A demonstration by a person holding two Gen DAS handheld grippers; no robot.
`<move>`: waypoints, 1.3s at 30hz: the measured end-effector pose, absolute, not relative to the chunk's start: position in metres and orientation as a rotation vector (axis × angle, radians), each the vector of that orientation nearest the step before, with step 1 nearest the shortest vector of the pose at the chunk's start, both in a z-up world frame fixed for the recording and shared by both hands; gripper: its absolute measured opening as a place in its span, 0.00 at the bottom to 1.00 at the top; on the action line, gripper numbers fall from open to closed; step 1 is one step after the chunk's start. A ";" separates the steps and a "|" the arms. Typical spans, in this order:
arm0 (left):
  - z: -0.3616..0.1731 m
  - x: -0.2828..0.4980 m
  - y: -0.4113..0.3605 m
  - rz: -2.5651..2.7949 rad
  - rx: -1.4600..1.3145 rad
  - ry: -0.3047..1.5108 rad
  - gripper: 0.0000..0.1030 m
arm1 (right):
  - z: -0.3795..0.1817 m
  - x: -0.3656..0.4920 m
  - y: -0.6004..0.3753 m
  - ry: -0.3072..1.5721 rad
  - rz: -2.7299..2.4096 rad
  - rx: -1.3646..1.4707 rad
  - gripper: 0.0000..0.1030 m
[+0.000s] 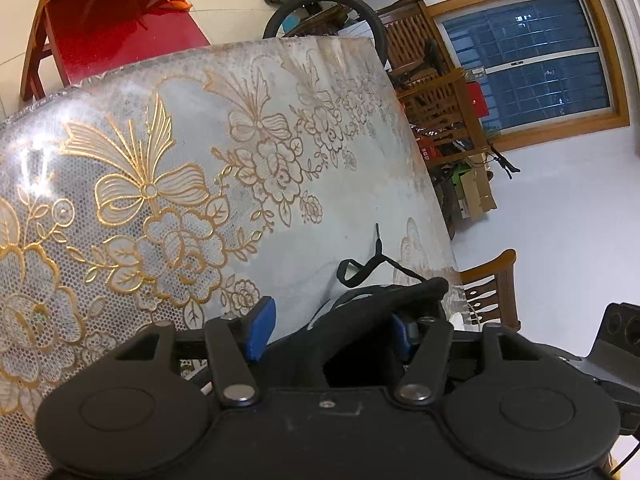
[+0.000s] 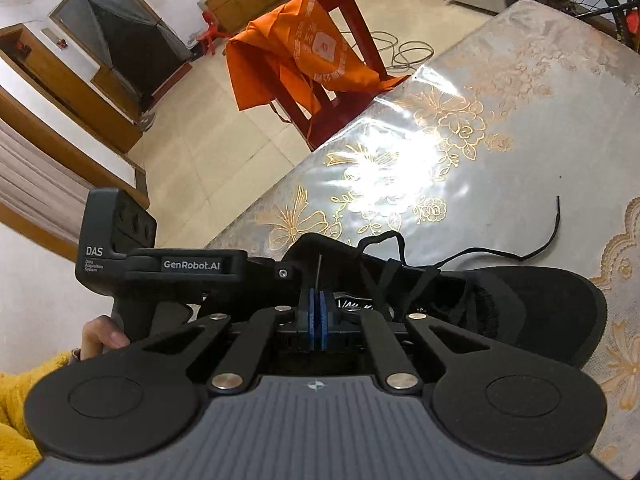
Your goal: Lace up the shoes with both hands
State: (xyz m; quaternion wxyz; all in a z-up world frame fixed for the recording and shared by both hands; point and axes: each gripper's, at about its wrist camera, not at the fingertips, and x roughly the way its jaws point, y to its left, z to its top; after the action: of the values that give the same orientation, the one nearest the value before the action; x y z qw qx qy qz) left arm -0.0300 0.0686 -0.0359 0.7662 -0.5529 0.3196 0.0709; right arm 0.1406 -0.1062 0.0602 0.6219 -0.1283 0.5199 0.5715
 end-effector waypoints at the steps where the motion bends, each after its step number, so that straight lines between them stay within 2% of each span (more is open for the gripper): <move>1: -0.036 -0.031 0.069 0.153 -1.201 0.696 0.54 | 0.060 0.142 -0.106 1.198 1.316 -0.296 0.03; 16: -0.033 -0.031 0.067 0.144 -1.164 0.710 0.56 | 0.058 0.148 -0.108 1.168 1.287 -0.267 0.03; 24: 0.002 -0.032 0.044 0.171 -0.860 0.729 0.54 | 0.056 0.135 -0.118 1.049 1.282 -0.231 0.03; 26: 0.008 -0.034 0.036 0.168 -0.784 0.743 0.54 | 0.055 0.133 -0.128 1.032 1.291 -0.199 0.08; 27: 0.009 -0.035 0.031 0.164 -0.749 0.750 0.54 | 0.055 0.132 -0.132 1.035 1.300 -0.190 0.15; 29: 0.013 -0.037 0.021 0.156 -0.680 0.763 0.54 | 0.057 0.129 -0.141 1.045 1.316 -0.192 0.21; 31: 0.016 -0.038 0.011 0.167 -0.602 0.774 0.54 | 0.062 0.125 -0.147 1.008 1.322 -0.224 0.25; 33: 0.015 -0.038 0.006 0.178 -0.554 0.784 0.54 | 0.070 0.122 -0.151 0.955 1.322 -0.263 0.39; 36: 0.012 -0.041 0.007 0.178 -0.560 0.791 0.54 | 0.079 0.126 -0.152 0.908 1.322 -0.271 0.39; 39: 0.011 -0.042 0.005 0.204 -0.512 0.806 0.54 | 0.075 0.141 -0.136 0.977 1.322 -0.229 0.39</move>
State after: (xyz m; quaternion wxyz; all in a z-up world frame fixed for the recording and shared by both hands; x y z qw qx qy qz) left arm -0.0422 0.0050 0.0113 0.8832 -0.2461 0.3870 0.0981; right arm 0.1410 -0.1360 0.0752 0.6749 -0.1020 0.4342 0.5879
